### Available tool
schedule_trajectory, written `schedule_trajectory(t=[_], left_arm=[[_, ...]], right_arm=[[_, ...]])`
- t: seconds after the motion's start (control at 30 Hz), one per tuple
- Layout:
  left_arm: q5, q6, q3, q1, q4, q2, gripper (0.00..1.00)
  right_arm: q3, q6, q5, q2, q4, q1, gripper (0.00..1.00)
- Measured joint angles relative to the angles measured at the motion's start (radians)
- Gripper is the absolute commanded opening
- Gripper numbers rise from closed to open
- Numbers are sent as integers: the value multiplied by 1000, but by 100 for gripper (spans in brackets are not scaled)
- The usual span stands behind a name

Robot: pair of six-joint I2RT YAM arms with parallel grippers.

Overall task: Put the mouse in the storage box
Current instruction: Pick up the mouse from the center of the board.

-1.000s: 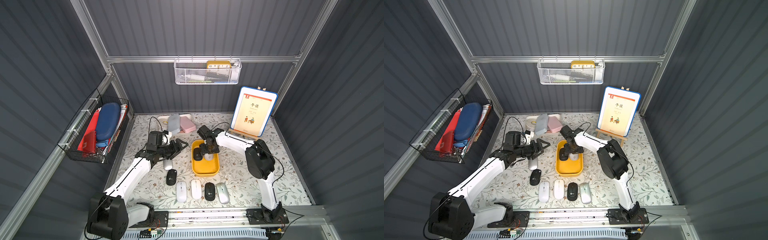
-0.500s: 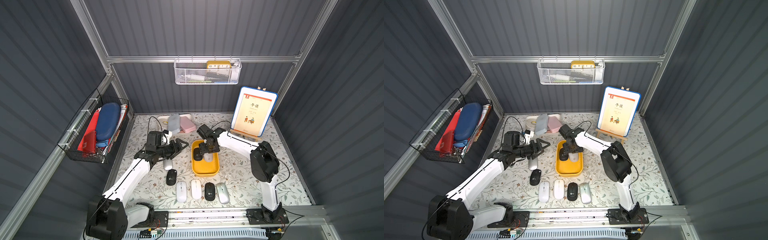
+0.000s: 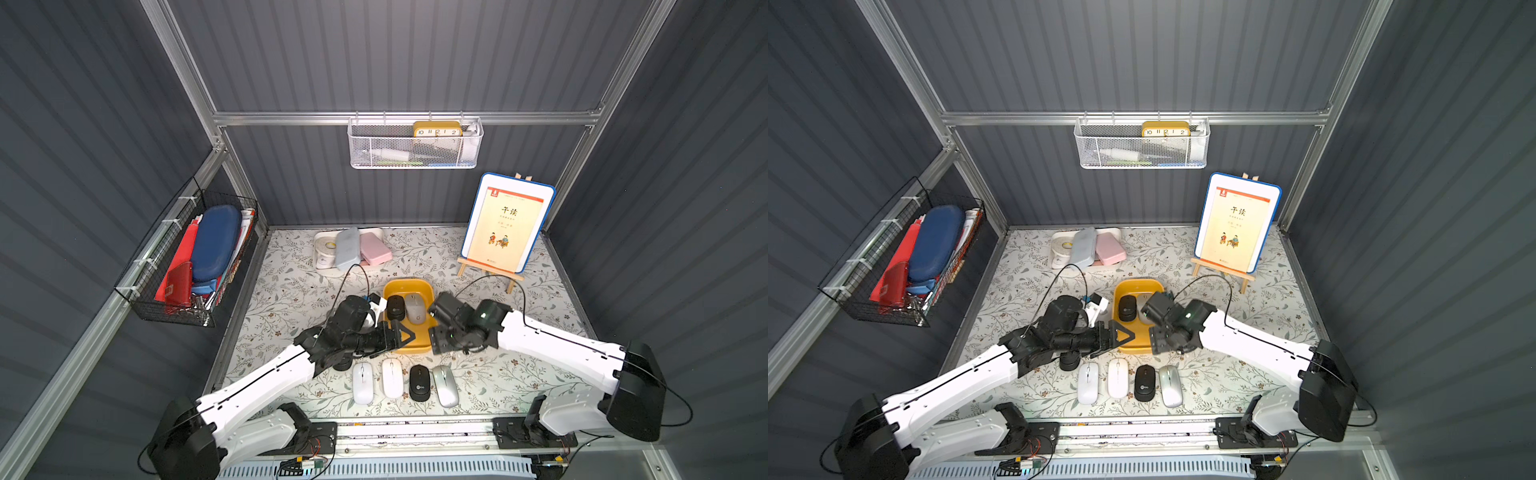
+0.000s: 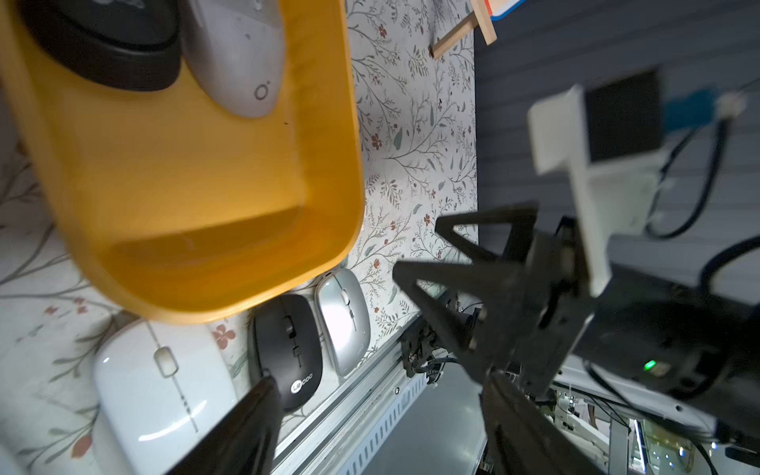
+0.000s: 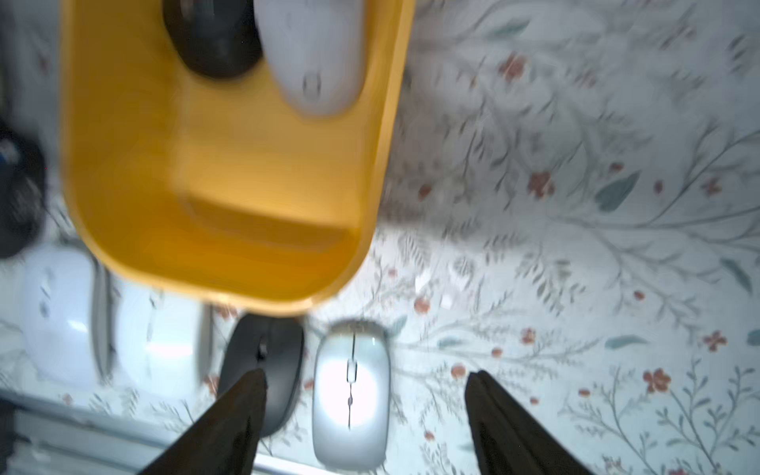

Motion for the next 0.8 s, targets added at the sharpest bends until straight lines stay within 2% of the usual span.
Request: schedule_trajectory(t=[0.1,0.17,0.37,0.53,0.8], left_arm=[[-26,-33,-23,0,-3,-100,81],[-34,-43,-23,0,2,-110,81],[-50,-56,-22,0,2,-31,81],[-59,-52,11,0,-4,-16,81],[-58,-47,27,0,5,24,81]], right_arm=[[-75,74,-9,-29,-38,142,86],[-116,112,-14,-48,-43,180,86],[-229,156,-47,-41,10,186,88],[-246,150,-103,13,80,187,88],[-276,152,-127,-40,161,180,88]])
